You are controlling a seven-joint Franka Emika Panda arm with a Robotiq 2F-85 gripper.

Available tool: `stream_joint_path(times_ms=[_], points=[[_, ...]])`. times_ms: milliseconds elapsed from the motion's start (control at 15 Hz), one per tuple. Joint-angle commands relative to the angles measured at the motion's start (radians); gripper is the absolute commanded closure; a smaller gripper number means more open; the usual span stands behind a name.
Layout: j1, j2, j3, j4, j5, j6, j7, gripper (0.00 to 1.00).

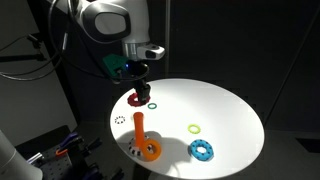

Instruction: Put the red ring through the pole

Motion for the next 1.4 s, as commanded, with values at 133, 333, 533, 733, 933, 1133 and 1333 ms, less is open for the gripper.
stream_joint_path(times_ms=[133, 333, 533, 733, 933, 1133, 1333], points=[[-0.042, -0.05, -0.027, -0.033, -0.034, 0.001, 0.013, 0.91], [-0.059, -0.039, -0.041, -0.031, -0.034, -0.001, 0.011, 0.91], [-0.069, -0.036, -0.053, -0.036, -0.026, -0.009, 0.004, 0.91], [-0.072, -0.039, -0.059, -0.047, -0.025, -0.014, 0.001, 0.91], [-0.072, -0.037, -0.065, -0.061, -0.02, -0.013, -0.005, 0.91], [-0.073, -0.032, -0.07, -0.071, -0.018, -0.014, -0.006, 0.91], [-0.076, -0.029, -0.074, -0.079, -0.023, -0.011, -0.004, 0.91]])
